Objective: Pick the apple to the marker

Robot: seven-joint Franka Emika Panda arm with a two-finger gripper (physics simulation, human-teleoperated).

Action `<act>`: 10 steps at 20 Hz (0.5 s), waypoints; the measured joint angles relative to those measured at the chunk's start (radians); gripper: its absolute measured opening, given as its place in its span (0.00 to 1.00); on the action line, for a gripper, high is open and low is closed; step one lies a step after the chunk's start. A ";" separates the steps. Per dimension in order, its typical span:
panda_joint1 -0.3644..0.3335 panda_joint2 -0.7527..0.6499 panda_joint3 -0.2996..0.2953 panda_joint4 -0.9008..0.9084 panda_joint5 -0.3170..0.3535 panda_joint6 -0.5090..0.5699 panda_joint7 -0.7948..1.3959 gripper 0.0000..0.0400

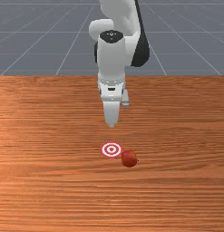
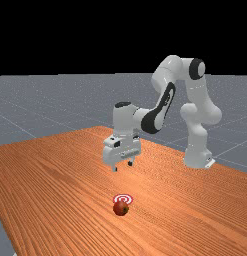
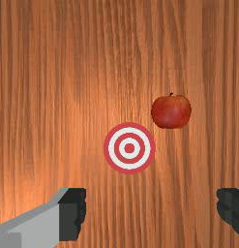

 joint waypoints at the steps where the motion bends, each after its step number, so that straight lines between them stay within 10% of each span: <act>1: 0.000 0.000 0.000 0.000 0.000 0.000 0.000 0.62; 4: 0.003 -0.005 -0.006 0.000 0.007 -0.009 0.037 0.92; 6: 0.024 -0.121 -0.059 -0.022 0.033 -0.176 0.370 0.34; 10: 0.045 -0.182 -0.135 -0.003 0.116 -0.290 1.066 0.05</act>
